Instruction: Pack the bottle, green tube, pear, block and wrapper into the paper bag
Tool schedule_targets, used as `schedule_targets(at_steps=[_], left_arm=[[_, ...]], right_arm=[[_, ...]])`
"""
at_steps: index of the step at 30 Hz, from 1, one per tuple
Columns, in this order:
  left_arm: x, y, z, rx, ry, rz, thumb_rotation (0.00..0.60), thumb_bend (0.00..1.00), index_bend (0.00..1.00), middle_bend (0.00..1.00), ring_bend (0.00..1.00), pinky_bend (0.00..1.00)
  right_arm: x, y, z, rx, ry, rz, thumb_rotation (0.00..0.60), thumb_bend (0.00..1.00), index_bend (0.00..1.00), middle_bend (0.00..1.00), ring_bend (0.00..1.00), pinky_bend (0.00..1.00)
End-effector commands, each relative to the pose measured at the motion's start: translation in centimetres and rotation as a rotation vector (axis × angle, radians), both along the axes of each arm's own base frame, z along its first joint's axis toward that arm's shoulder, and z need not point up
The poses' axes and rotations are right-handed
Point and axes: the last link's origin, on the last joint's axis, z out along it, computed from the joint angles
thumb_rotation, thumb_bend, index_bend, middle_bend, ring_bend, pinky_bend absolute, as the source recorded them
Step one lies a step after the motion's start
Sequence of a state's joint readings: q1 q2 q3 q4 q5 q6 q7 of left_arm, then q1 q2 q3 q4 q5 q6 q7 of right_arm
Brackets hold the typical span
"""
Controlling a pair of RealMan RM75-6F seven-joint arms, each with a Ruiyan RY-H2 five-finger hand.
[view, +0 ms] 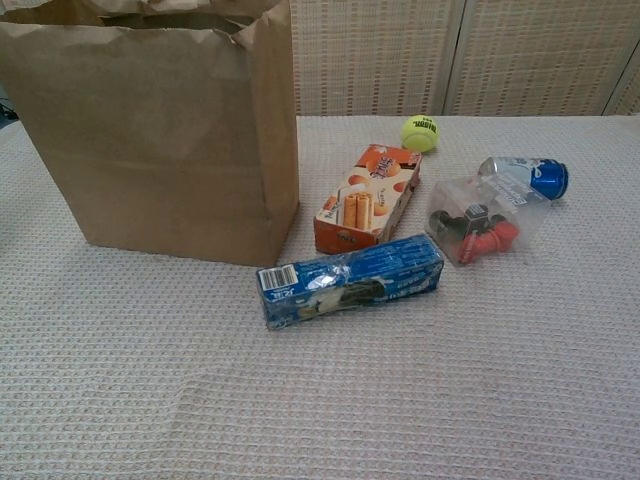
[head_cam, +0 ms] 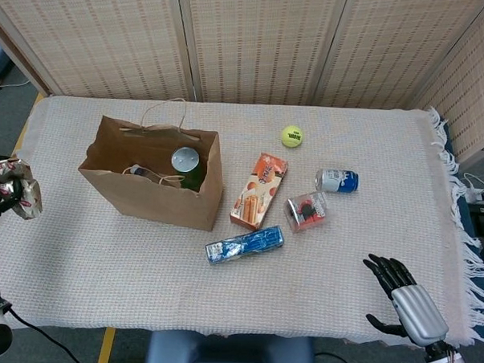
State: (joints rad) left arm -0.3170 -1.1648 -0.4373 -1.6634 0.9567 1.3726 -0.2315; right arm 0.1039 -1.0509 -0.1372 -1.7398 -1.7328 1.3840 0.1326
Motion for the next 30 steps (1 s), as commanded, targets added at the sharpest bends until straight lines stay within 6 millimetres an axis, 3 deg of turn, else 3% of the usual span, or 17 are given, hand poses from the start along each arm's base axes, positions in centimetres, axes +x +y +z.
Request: schedule_targets(at_steps=[1, 6, 9, 19, 25, 27, 30], left_arm=[[4.5, 0.5, 3.0, 0.080, -0.316, -0.090, 0.600, 0.64, 0.64, 0.67, 0.60, 0.75], [9.1, 1.7, 2.7, 0.031, -0.324, -0.202, 0.600, 0.64, 0.64, 0.67, 0.60, 0.75], [11.5, 3.1, 1.4, -0.012, -0.210, -0.263, 0.600, 0.64, 0.64, 0.67, 0.60, 0.75], [17.3, 7.8, -3.5, -0.095, -0.078, -0.351, 0.600, 0.64, 0.64, 0.67, 0.60, 0.75], [20.5, 9.3, -5.5, -0.127, -0.050, -0.384, 0.600, 0.63, 0.63, 0.66, 0.59, 0.74], [20.8, 9.2, -6.8, -0.181, -0.013, -0.390, 0.600, 0.61, 0.56, 0.59, 0.53, 0.69], [20.5, 8.9, -8.4, -0.290, 0.064, -0.384, 0.600, 0.50, 0.25, 0.26, 0.24, 0.44]], right_arm=[[0.0, 0.0, 0.0, 0.000, 0.002, 0.000, 0.600, 0.12, 0.00, 0.00, 0.00, 0.03], [-0.1, 0.0, 0.0, 0.002, 0.006, 0.001, 0.600, 0.12, 0.00, 0.00, 0.00, 0.03], [0.0, 0.0, 0.0, 0.002, 0.005, 0.001, 0.600, 0.12, 0.00, 0.00, 0.00, 0.03], [-0.1, 0.0, 0.1, 0.013, 0.005, 0.002, 0.600, 0.12, 0.00, 0.00, 0.00, 0.03], [-0.2, -0.2, 0.2, 0.020, 0.000, -0.012, 0.600, 0.12, 0.00, 0.00, 0.00, 0.03], [-0.2, -0.3, 0.3, 0.021, -0.004, -0.018, 0.600, 0.12, 0.00, 0.00, 0.00, 0.03], [-0.3, -0.4, 0.4, 0.023, -0.007, -0.024, 0.600, 0.12, 0.00, 0.00, 0.00, 0.03]])
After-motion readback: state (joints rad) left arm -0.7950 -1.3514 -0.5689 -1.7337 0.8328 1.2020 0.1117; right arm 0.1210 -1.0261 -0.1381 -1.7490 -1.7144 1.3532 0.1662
